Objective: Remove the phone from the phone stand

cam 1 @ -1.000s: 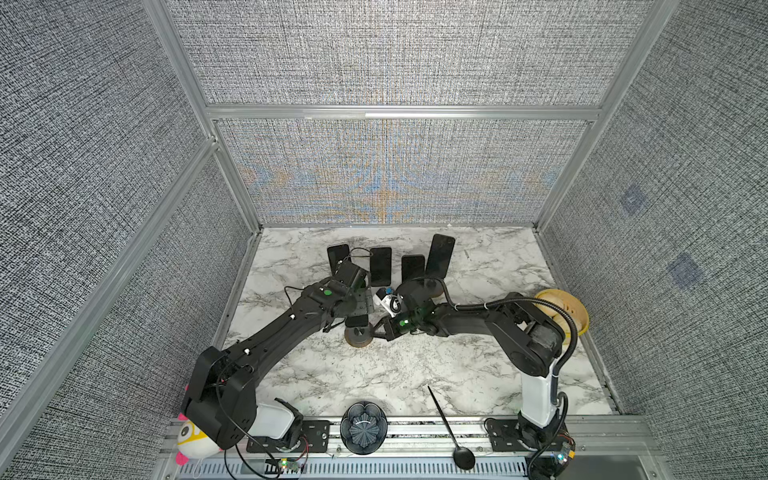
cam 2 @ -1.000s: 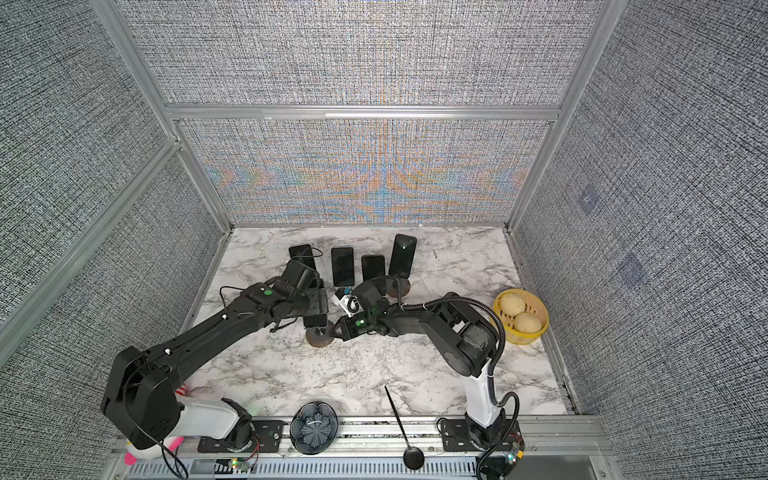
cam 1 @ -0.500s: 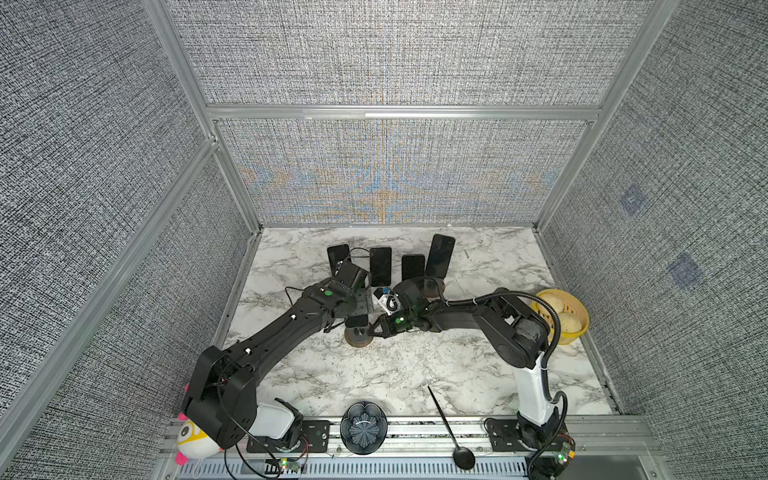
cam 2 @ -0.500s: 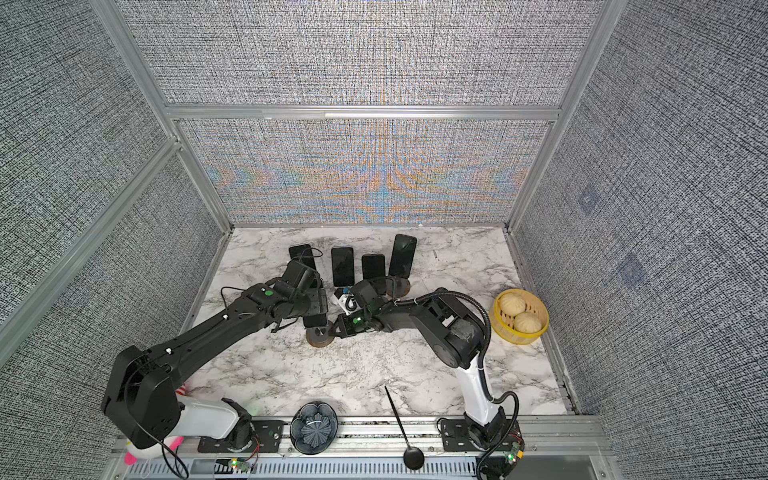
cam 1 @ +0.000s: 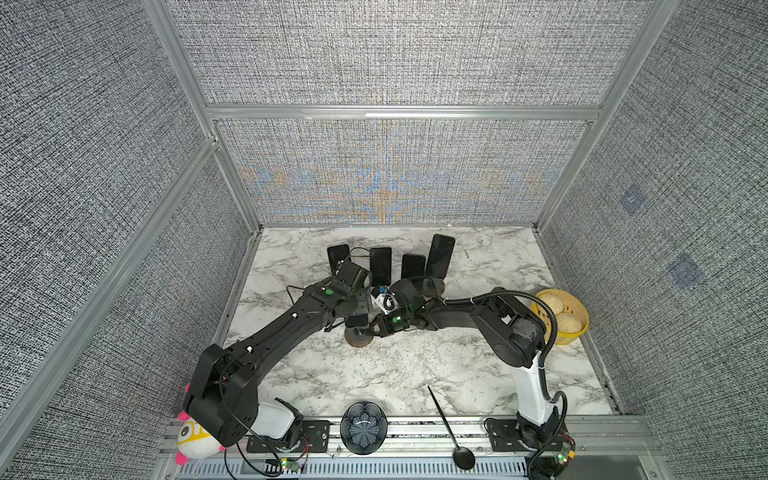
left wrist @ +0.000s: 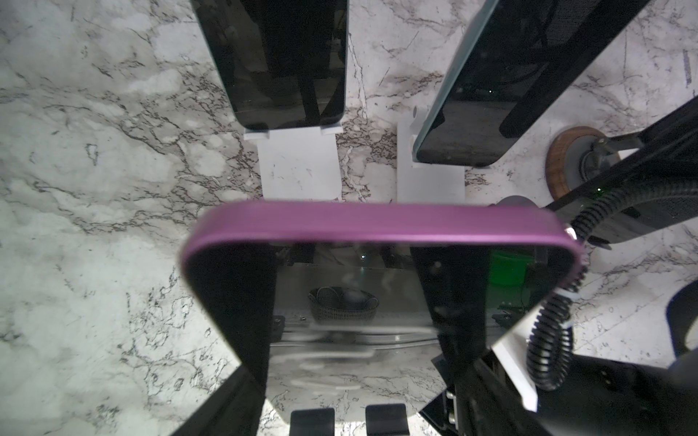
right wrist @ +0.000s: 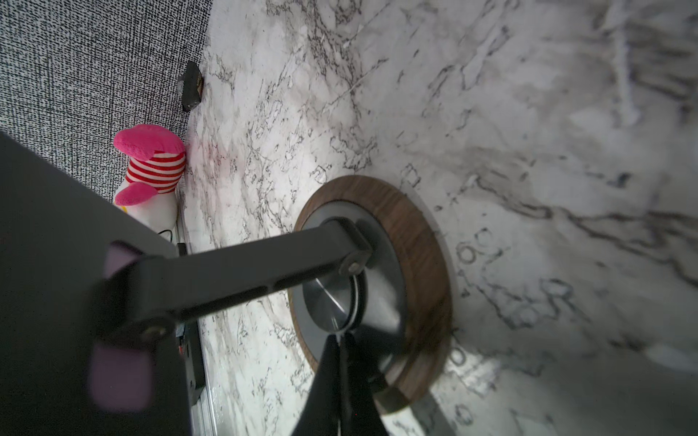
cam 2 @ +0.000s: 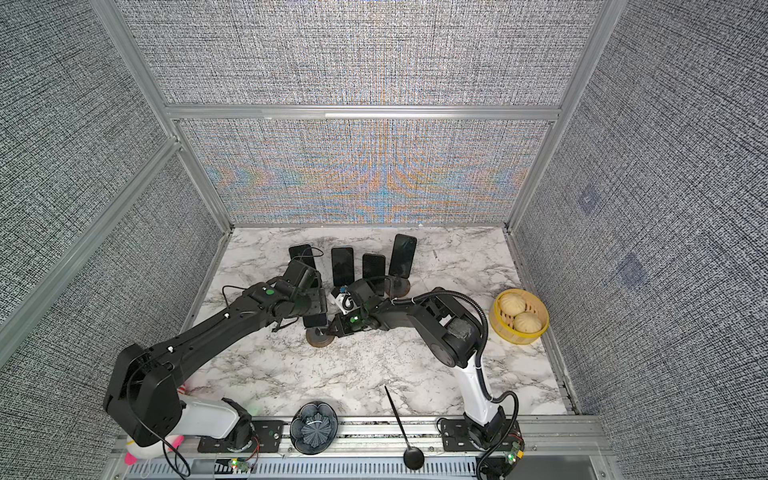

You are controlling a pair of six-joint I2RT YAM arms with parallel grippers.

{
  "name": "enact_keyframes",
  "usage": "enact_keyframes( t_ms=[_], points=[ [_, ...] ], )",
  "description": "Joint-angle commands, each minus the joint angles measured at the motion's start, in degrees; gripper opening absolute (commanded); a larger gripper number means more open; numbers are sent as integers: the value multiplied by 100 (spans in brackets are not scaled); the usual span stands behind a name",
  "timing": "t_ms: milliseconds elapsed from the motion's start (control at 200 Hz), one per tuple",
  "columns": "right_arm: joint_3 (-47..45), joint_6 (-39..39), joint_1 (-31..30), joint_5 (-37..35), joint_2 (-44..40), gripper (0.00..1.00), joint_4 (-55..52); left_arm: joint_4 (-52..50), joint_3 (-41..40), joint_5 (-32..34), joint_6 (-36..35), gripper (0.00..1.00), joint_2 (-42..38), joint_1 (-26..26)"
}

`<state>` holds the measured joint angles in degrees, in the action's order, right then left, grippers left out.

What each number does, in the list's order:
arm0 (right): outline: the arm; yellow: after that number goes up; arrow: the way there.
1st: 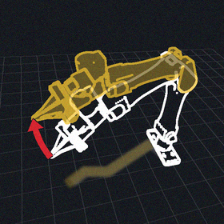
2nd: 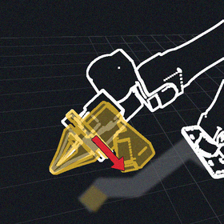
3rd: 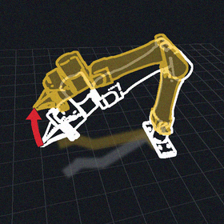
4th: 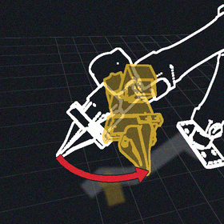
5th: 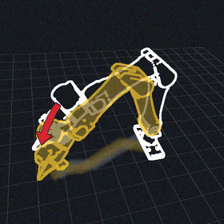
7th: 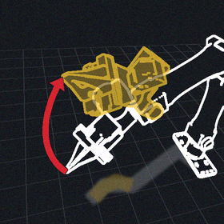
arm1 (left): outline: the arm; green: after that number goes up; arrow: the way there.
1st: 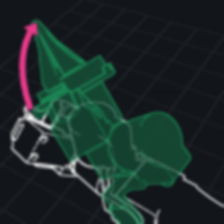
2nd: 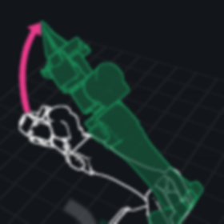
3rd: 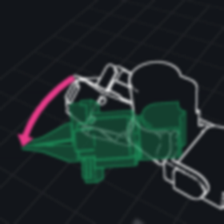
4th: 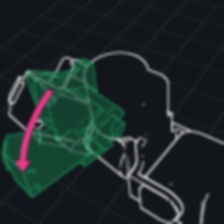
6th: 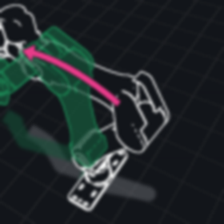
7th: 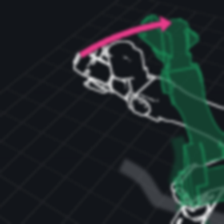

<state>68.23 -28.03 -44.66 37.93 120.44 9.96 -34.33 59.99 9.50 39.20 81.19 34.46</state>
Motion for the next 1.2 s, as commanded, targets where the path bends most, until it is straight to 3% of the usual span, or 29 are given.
enact_keyframes(
  t_ms=[0,605,885,1025,1195],
  points=[
    [-13,86,-24,-494,46,0,-644,-157,66,149,-1,73,-23,0],
    [2,62,-34,-621,75,0,-739,-599,432,242,-266,63,-527,7],
    [-7,130,-42,-717,64,0,-818,-1912,856,1194,-655,51,-780,-61],
    [32,193,-52,-725,77,0,-882,-2134,743,522,-1080,44,-921,-496],
    [45,292,-86,-782,64,0,-972,-2201,455,30,-1430,28,-726,-1216]
  ],
)
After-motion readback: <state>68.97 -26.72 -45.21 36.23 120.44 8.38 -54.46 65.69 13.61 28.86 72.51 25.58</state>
